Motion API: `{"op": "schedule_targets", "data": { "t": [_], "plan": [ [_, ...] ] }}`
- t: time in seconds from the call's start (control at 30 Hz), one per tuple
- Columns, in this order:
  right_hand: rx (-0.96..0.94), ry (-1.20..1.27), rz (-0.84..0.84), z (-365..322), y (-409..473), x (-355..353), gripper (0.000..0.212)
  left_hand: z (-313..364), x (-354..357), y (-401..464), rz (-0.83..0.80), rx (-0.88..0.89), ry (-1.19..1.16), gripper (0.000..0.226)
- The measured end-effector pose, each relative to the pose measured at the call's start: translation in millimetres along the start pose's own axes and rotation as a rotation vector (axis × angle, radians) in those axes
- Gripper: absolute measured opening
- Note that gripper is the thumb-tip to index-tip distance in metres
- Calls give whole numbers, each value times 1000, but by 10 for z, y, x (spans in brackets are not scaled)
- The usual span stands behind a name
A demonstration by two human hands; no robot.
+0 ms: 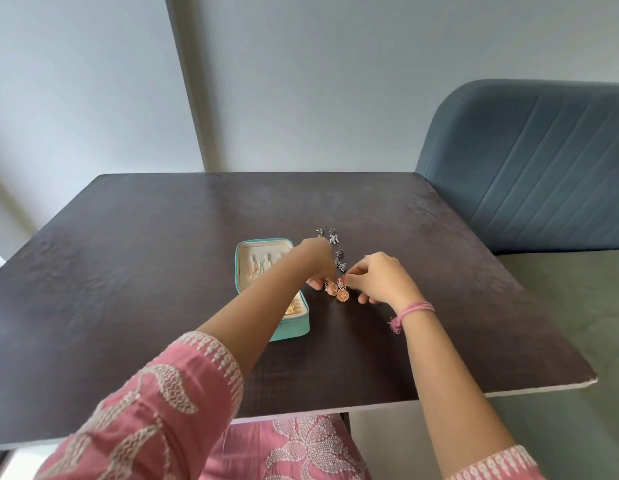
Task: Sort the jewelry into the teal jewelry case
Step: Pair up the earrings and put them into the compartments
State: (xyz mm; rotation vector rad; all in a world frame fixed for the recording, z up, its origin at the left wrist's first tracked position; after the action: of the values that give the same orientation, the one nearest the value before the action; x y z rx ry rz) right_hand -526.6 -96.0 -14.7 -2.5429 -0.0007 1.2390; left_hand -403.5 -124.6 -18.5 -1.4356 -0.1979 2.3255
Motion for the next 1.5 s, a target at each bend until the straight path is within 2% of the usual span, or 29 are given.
{"op": "schedule_targets", "data": {
  "t": [0.17, 0.23, 0.4, 0.53, 0.63, 0.83, 0.93, 1.03, 1.2, 1.37, 1.5],
  "plan": [
    [50, -84, -23, -70, 29, 12, 8, 11, -6, 23, 3, 6, 137, 29],
    [52, -107, -32, -87, 33, 21, 8, -23, -9, 8, 16, -30, 100, 27],
    [64, -118, -74, -97, 24, 67, 8, -1, -7, -1, 36, 5, 75, 30],
    [74, -127, -102, -90, 0, 99, 10, 32, 10, -33, 14, 52, 174, 38],
    [56, -93, -93, -97, -27, 100, 10, 18, 46, -36, 3, 59, 86, 35],
    [-10, 31, -54, -48, -100, 85, 13, 8, -127, -192, 131, 138, -227, 6],
    [-38, 161, -35, -48, -182, 26, 10, 5, -220, -346, 199, 189, -272, 12],
    [-68, 300, 10, -51, -241, -64, 9, -8, -413, -518, 346, 241, -287, 11],
    [-198, 433, 67, -209, -378, -203, 7, -153, -629, -793, 512, 299, -497, 11],
    [-278, 639, 14, -408, -540, -187, 9, -292, -805, -1069, 593, 356, -619, 10],
    [-279, 896, -50, -517, -633, -124, 10, -447, -878, -1286, 623, 358, -732, 8]
  ]
}}
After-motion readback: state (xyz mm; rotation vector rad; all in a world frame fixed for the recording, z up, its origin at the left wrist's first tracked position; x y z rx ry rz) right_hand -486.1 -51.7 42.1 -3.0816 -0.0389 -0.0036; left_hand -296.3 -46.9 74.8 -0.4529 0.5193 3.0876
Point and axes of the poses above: each hand's wrist, its own y-axis towards the middle knuckle, its own x-axis out of the palm, z = x × y, the point moved 10 cm from there along y, towards the middle knuckle, and after that the axes turned 11 degrees about x, right-handed, at the moved point
